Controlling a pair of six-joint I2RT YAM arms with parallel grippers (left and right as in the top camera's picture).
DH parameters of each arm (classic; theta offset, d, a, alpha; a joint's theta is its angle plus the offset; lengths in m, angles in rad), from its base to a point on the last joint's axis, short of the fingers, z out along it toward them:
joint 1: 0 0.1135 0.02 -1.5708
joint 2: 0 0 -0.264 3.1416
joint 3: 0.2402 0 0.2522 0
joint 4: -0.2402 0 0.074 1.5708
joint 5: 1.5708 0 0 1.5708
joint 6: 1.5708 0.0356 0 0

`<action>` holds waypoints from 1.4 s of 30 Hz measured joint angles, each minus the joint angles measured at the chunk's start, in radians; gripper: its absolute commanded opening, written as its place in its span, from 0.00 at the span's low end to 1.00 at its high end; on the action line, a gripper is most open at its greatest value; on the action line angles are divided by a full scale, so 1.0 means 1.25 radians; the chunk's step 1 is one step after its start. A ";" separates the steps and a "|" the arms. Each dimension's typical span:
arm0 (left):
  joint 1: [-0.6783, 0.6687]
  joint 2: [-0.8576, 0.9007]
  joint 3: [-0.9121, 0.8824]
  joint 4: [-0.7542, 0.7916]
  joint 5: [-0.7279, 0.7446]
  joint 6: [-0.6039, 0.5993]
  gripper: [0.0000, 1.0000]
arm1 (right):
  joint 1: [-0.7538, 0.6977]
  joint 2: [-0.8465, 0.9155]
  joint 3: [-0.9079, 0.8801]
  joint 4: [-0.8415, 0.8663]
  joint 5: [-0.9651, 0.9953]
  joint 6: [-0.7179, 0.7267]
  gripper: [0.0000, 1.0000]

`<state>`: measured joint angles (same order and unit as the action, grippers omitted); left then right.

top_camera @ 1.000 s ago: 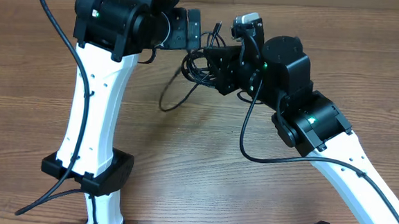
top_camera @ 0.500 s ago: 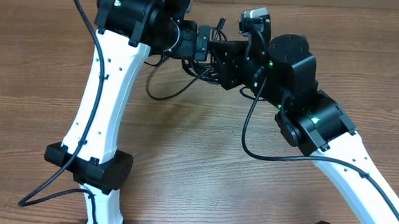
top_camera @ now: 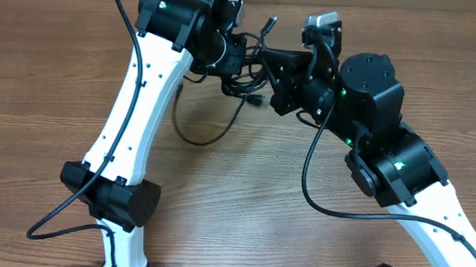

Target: Untangle cables

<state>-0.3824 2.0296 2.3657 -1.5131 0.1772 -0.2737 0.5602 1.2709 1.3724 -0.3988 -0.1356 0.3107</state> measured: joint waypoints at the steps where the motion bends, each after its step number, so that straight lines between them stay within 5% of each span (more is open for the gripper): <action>1: 0.003 0.000 0.000 0.000 -0.004 -0.005 0.04 | 0.002 -0.004 0.000 -0.014 0.029 0.000 0.04; 13: 0.142 0.003 -0.008 -0.048 -0.128 -0.109 0.04 | 0.003 -0.072 0.000 -0.100 0.602 -0.007 0.04; 17: 0.161 0.004 -0.008 -0.049 -0.139 -0.116 0.04 | -0.001 -0.091 0.000 -0.101 0.675 -0.016 0.05; 21: 0.148 0.004 -0.008 -0.040 -0.103 -0.104 0.04 | -0.003 -0.091 0.000 -0.115 0.623 -0.012 0.35; 32: 0.069 0.004 -0.008 0.008 0.078 -0.028 0.04 | -0.003 -0.067 0.000 -0.110 0.146 -0.066 0.79; 42: -0.009 0.004 -0.008 0.005 0.099 0.037 0.04 | -0.003 0.001 0.000 -0.143 -0.057 -0.142 0.89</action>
<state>-0.3931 2.0342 2.3554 -1.5063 0.3008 -0.2276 0.5560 1.2716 1.3724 -0.5770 -0.2073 0.1329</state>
